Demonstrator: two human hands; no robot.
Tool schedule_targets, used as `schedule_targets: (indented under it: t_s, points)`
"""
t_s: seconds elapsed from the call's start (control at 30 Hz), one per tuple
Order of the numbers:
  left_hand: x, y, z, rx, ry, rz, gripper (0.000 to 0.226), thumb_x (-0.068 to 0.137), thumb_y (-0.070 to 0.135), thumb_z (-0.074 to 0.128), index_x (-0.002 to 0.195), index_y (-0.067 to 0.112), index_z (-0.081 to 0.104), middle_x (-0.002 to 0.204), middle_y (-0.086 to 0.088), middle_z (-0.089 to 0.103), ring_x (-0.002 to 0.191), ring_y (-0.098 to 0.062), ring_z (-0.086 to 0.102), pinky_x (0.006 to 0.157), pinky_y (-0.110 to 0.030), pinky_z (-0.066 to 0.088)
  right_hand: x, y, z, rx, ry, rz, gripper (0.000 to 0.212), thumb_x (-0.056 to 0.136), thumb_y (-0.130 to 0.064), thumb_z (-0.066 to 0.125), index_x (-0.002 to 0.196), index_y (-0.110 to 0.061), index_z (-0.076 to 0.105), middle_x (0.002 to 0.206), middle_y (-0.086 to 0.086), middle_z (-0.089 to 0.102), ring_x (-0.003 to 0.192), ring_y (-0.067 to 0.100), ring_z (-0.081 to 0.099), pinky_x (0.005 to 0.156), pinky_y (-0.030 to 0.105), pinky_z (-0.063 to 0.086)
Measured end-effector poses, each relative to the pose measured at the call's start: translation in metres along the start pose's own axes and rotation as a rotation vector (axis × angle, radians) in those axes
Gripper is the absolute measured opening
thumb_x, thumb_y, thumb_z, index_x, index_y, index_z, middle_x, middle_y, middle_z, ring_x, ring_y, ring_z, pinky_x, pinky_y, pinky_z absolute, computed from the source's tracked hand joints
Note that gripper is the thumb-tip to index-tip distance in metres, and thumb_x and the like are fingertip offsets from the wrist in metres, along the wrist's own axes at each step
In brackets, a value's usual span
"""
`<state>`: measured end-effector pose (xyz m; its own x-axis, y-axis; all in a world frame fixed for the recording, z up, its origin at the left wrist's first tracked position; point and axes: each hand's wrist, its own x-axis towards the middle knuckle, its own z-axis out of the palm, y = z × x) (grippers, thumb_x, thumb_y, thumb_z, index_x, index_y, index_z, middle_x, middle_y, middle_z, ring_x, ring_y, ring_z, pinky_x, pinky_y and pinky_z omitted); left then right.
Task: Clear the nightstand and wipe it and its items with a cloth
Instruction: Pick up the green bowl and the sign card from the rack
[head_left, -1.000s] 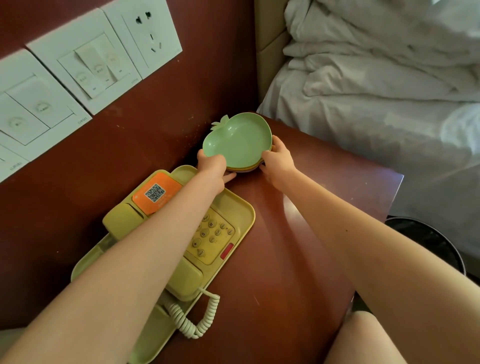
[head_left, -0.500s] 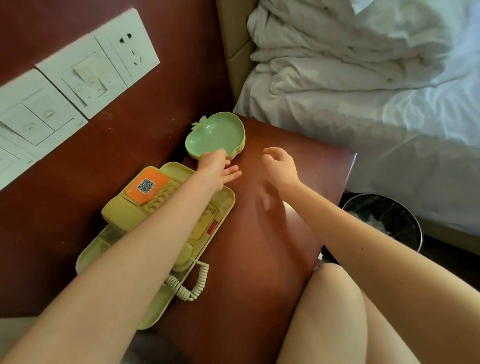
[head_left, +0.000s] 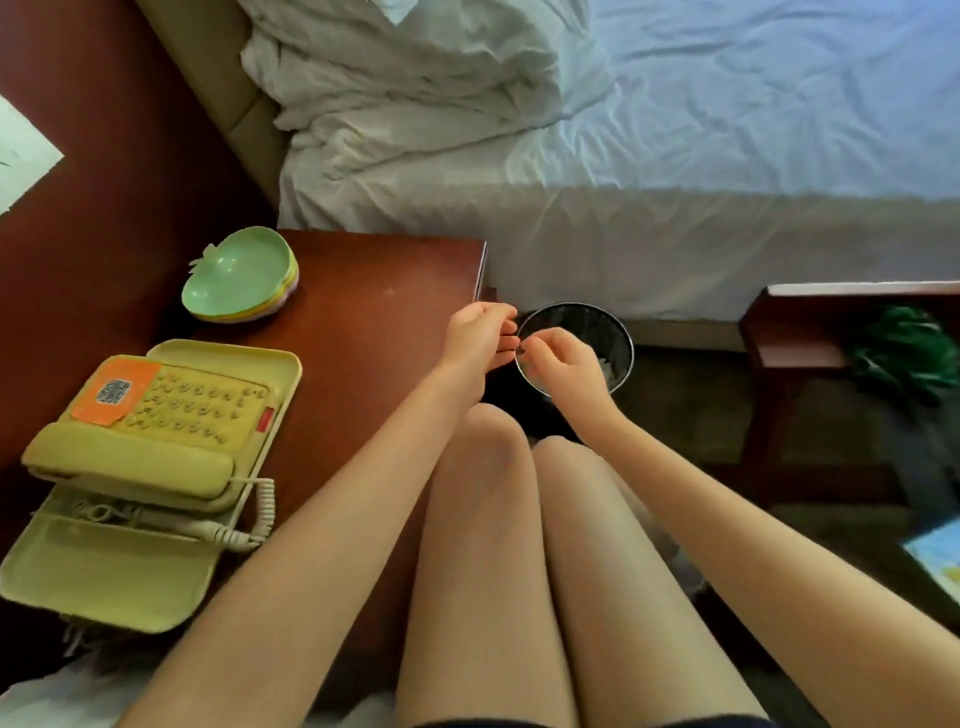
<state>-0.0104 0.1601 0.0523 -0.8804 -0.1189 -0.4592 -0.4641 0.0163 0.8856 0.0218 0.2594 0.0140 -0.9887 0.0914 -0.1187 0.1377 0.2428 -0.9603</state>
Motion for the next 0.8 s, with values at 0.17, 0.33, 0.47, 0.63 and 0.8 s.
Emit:
schedule_targets:
  t_s: [0.17, 0.33, 0.47, 0.63, 0.8]
  points:
    - [-0.031, -0.022, 0.072, 0.102, -0.146, 0.065, 0.016, 0.092, 0.015, 0.054, 0.076, 0.016, 0.056, 0.069, 0.001, 0.052, 0.059, -0.01, 0.049, 0.053, -0.02, 0.042, -0.04, 0.036, -0.073, 0.065, 0.162, 0.063, 0.014, 0.096, -0.016, 0.048, 0.093, -0.012, 0.06, 0.085, 0.001, 0.061, 0.078, 0.01, 0.056, 0.066, 0.016, 0.044]
    - [-0.059, -0.039, 0.138, 0.253, -0.247, 0.132, 0.012, 0.095, 0.018, 0.052, 0.087, 0.013, 0.059, 0.073, 0.003, 0.053, 0.064, -0.008, 0.049, 0.057, -0.018, 0.043, -0.073, 0.057, -0.139, 0.133, 0.298, 0.074, 0.013, 0.096, -0.012, 0.048, 0.091, -0.009, 0.06, 0.081, -0.001, 0.06, 0.073, 0.004, 0.056, 0.06, 0.007, 0.043]
    - [-0.08, -0.06, 0.192, 0.319, -0.37, 0.099, 0.011, 0.094, 0.018, 0.052, 0.088, 0.014, 0.06, 0.075, 0.001, 0.055, 0.065, -0.01, 0.051, 0.06, -0.021, 0.044, -0.086, 0.074, -0.185, 0.129, 0.386, 0.075, 0.012, 0.096, -0.012, 0.048, 0.092, -0.013, 0.059, 0.082, -0.002, 0.061, 0.075, 0.005, 0.058, 0.059, 0.006, 0.043]
    - [-0.101, -0.081, 0.257, 0.374, -0.494, 0.098, 0.012, 0.092, 0.015, 0.05, 0.084, 0.015, 0.059, 0.074, 0.0, 0.058, 0.064, -0.011, 0.051, 0.059, -0.022, 0.043, -0.1, 0.099, -0.239, 0.11, 0.49, 0.122, 0.015, 0.095, -0.012, 0.048, 0.085, -0.017, 0.058, 0.079, -0.001, 0.062, 0.078, 0.012, 0.06, 0.068, 0.019, 0.048]
    - [-0.116, -0.112, 0.313, 0.58, -0.574, 0.063, 0.007, 0.091, 0.019, 0.054, 0.086, 0.015, 0.056, 0.075, 0.001, 0.053, 0.067, -0.012, 0.048, 0.063, -0.026, 0.043, -0.116, 0.136, -0.288, 0.004, 0.576, 0.263, 0.009, 0.092, -0.013, 0.05, 0.09, -0.016, 0.058, 0.087, 0.003, 0.062, 0.085, 0.019, 0.057, 0.079, 0.034, 0.045]
